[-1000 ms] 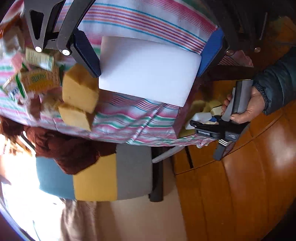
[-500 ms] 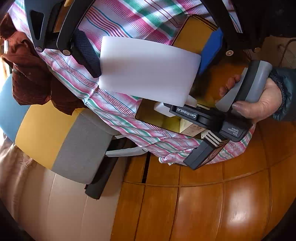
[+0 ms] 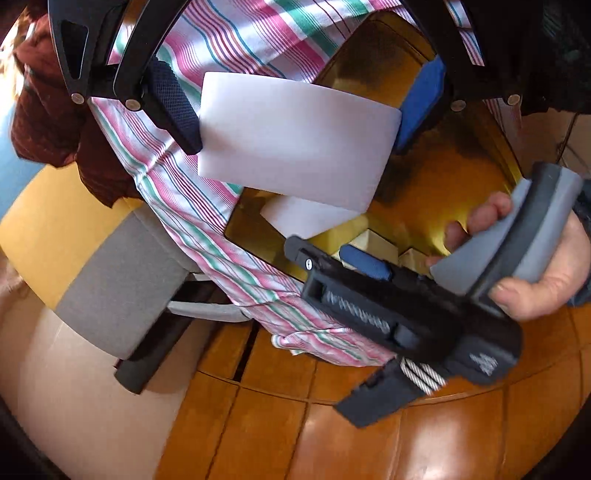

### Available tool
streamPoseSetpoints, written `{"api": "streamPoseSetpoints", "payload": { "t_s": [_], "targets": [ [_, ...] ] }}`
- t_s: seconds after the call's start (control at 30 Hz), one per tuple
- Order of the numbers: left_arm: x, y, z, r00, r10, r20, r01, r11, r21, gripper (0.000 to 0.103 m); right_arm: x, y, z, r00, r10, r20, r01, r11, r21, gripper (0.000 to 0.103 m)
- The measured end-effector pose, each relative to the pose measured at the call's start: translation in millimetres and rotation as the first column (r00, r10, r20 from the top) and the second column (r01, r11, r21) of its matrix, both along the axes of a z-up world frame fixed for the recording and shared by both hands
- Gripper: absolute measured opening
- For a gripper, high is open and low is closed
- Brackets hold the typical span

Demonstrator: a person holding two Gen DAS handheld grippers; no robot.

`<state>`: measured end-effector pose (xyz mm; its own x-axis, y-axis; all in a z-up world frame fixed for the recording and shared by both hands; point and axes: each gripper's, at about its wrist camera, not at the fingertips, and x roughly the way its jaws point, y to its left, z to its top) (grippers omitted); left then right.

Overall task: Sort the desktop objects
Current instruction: 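Carry the left tool's white sponge into the gold tray and release while the right tool carries its sponge, then lower the right tool's white sponge into the tray beside the other and release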

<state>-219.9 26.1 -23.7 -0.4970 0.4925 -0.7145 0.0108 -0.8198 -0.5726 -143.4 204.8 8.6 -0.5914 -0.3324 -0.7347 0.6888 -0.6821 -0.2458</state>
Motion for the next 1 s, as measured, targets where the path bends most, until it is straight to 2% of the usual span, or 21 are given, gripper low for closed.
{"api": "streamPoseSetpoints", "payload": {
  "t_s": [0.13, 0.3, 0.4, 0.57, 0.77, 0.87, 1.0],
  "targets": [
    [20.0, -31.4, 16.4, 0.999, 0.024, -0.038, -0.023, 0.999, 0.028, 0.072, -9.0, -21.7, -5.3, 0.996, 0.081, 0.023, -0.082, 0.996, 0.045, 0.101],
    [45.6, -62.2, 28.0, 0.997, 0.014, -0.082, -0.013, 1.0, 0.006, 0.072, -30.5, -51.7, -15.7, 0.987, 0.148, 0.071, -0.155, 0.982, 0.111, 0.1],
    [59.3, -75.0, 30.1, 0.995, -0.004, -0.099, 0.003, 1.0, -0.009, 0.072, -41.6, -70.3, -23.6, 0.972, 0.203, 0.12, -0.221, 0.962, 0.16, 0.1],
    [72.1, -94.7, 25.8, 0.996, -0.006, -0.094, 0.007, 1.0, 0.018, 0.072, -63.3, -91.9, -41.1, 0.951, 0.251, 0.182, -0.293, 0.92, 0.261, 0.1],
    [74.6, -106.8, 12.2, 0.998, -0.001, -0.06, 0.003, 0.999, 0.048, 0.072, -81.9, -101.4, -57.0, 0.926, 0.282, 0.25, -0.35, 0.891, 0.29, 0.103],
    [76.9, -111.0, 7.4, 0.999, 0.003, -0.051, 0.0, 0.998, 0.059, 0.072, -85.2, -96.1, -52.5, 0.93, 0.268, 0.25, -0.33, 0.909, 0.255, 0.103],
    [83.5, -111.8, 6.8, 0.998, 0.001, -0.058, 0.002, 0.998, 0.056, 0.072, -77.8, -80.6, -34.1, 0.932, 0.26, 0.252, -0.303, 0.941, 0.152, 0.103]
  ]
}}
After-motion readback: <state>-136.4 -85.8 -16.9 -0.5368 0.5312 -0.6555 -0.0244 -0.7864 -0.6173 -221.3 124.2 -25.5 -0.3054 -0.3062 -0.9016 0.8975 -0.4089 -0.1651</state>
